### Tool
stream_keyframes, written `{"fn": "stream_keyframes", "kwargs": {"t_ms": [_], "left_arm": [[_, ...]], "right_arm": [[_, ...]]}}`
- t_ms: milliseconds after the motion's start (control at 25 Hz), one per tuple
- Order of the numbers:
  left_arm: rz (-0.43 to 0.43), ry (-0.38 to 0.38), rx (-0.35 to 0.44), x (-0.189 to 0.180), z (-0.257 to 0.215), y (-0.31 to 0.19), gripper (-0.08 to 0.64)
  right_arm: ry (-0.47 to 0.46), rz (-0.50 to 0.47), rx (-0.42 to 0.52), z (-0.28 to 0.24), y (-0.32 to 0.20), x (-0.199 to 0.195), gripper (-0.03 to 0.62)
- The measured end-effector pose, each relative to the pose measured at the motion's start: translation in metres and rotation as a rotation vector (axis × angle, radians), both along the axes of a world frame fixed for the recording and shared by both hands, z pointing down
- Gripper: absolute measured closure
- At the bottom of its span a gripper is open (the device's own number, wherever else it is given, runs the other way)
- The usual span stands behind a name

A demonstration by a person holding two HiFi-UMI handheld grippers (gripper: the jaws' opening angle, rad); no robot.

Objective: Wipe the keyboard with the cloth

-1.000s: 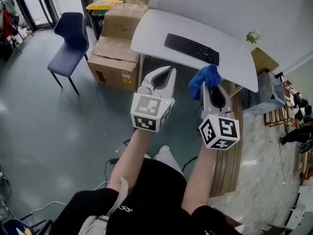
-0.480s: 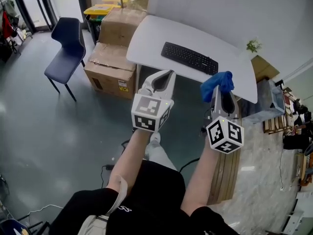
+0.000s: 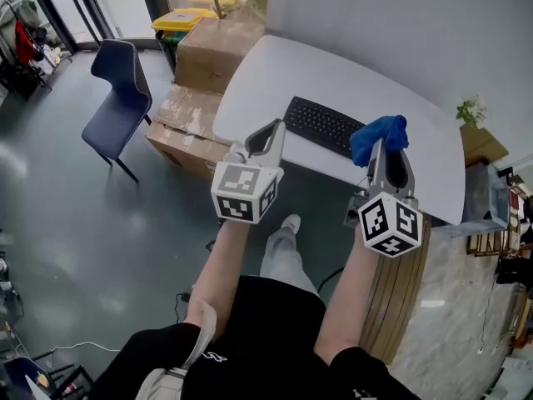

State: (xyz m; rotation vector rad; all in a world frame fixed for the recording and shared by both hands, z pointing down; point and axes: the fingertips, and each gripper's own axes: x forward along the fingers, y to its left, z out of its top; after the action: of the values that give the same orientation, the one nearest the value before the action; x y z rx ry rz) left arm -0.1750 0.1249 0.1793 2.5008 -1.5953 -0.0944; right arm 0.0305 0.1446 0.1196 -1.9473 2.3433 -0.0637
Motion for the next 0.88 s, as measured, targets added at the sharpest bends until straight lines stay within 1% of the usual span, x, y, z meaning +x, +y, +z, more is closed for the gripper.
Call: {"fn": "stream_keyframes", "kwargs": {"t_ms": [120, 240, 320, 400, 560, 680, 880], "left_arm": [[-0.037, -0.001, -0.060, 0.020, 0.013, -0.060, 0.561], [-0.054, -0.009, -0.070, 0.042, 0.019, -0.117, 0.561], [-0.062, -0.021, -0.080, 0.055, 0.031, -0.151, 0.561], [-0.068, -0.044, -0.111, 0.056, 0.051, -0.179, 0.561], [-0.080, -0.075, -0.175, 0.035, 0.067, -0.209, 0.561], [-0.086, -0.096, -0.214, 0.028, 0.081, -0.224, 0.561], [-0.059, -0.097, -0.273, 0.031, 0.103, -0.237, 0.561]], "right_arm": [[0.001, -0.008, -0.061, 0.007, -0.071, 0.033, 0.500], [-0.003, -0.049, -0.087, 0.014, -0.142, 0.053, 0.500], [-0.007, -0.082, -0.110, 0.030, -0.187, 0.060, 0.500], [-0.015, -0.126, -0.148, 0.054, -0.220, 0.055, 0.500], [-0.028, -0.261, -0.212, 0.074, -0.251, 0.021, 0.500], [-0.035, -0.355, -0.272, 0.090, -0.264, 0.000, 0.500], [-0.048, -0.402, -0.363, 0.115, -0.267, -0.012, 0.500]]}}
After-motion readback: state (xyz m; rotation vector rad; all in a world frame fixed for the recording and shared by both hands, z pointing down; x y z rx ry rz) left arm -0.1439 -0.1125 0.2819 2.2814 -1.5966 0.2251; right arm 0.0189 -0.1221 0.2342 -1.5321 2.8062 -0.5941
